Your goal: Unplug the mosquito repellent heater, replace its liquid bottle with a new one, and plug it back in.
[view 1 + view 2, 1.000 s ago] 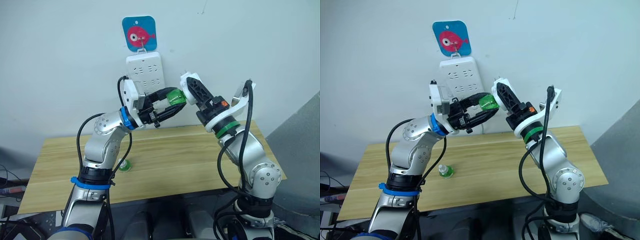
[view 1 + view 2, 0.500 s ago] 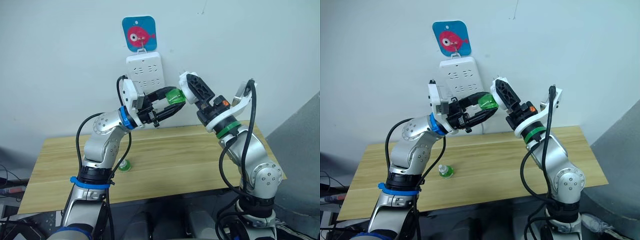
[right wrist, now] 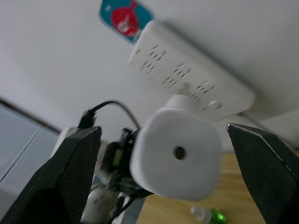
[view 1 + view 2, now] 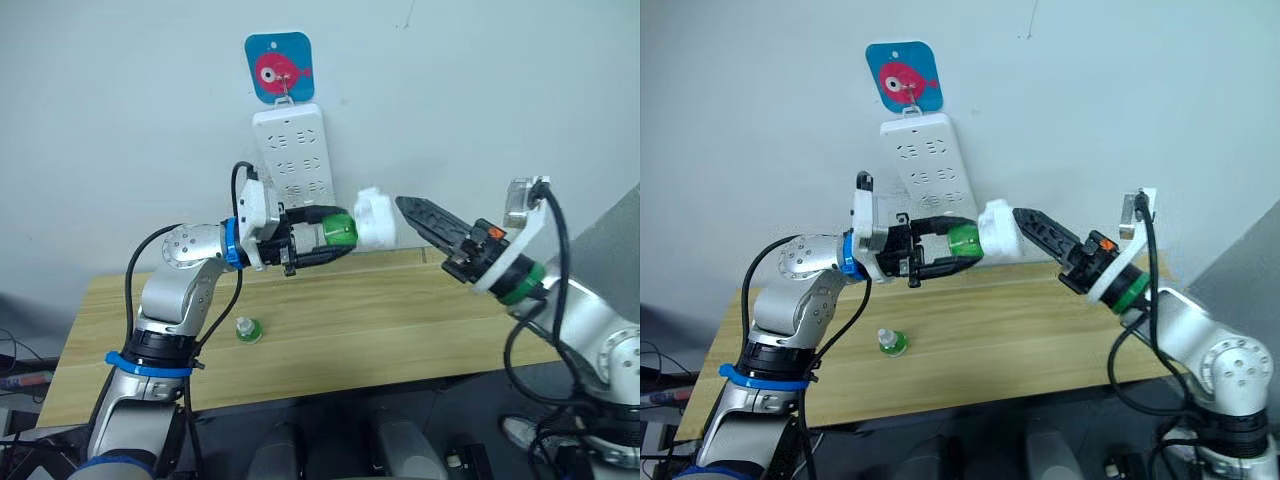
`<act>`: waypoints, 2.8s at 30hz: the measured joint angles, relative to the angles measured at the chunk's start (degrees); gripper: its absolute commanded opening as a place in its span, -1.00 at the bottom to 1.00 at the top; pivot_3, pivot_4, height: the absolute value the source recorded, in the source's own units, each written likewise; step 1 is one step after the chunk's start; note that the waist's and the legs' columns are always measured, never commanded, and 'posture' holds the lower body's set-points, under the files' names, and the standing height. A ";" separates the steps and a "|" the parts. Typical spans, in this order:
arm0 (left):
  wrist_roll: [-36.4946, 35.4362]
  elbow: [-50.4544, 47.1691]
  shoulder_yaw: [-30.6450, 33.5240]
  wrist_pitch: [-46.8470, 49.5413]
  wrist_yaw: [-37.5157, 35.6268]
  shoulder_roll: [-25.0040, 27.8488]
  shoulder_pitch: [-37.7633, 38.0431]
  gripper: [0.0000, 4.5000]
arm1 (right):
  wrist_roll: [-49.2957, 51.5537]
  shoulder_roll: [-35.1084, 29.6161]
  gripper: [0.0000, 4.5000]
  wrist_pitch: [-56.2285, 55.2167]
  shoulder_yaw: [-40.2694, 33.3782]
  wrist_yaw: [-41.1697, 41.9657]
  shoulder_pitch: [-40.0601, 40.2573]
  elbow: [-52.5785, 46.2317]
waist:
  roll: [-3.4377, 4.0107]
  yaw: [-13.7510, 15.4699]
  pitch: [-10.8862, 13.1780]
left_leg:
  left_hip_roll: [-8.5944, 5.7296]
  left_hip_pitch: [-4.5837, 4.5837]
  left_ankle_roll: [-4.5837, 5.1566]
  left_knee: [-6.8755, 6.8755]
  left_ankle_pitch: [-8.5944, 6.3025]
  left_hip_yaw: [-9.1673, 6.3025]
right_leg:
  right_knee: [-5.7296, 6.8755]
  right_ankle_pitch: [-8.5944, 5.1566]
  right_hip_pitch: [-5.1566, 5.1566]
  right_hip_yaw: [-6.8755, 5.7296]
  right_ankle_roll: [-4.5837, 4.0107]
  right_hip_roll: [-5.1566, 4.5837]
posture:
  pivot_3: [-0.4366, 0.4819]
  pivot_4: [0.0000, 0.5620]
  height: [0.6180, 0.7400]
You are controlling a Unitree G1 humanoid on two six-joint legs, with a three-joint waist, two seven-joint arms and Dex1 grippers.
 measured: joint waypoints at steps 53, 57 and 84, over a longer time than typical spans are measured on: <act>-10.85 0.65 -7.05 33.63 -10.36 6.48 -9.72 0.18 | -0.59 -9.62 0.36 19.57 12.07 19.82 -8.34 16.01 | 0.10 1.74 0.08 | 0.04 -0.19 0.03 0.12 -0.01 -0.18 | -0.14 0.00 -0.02 -0.06 0.02 0.10 | -0.45 -0.36 1.00; -4.50 1.35 -5.62 14.83 -10.15 3.31 -6.37 0.72 | -0.58 -9.70 0.36 18.51 11.83 19.84 -6.93 16.11 | 0.10 1.87 0.08 | 0.03 -0.19 0.03 0.11 -0.01 -0.11 | -0.18 0.01 -0.02 0.00 0.00 0.06 | -0.45 -0.36 1.00; 3.81 10.14 -2.20 -37.26 -7.94 -5.81 3.12 0.34 | 0.66 -9.83 0.36 18.36 11.16 20.61 -7.03 16.67 | 0.11 3.02 0.07 | 0.00 -0.39 0.21 0.65 -0.11 -0.13 | -0.10 0.10 0.02 -0.06 0.12 -0.02 | -0.44 -0.39 1.00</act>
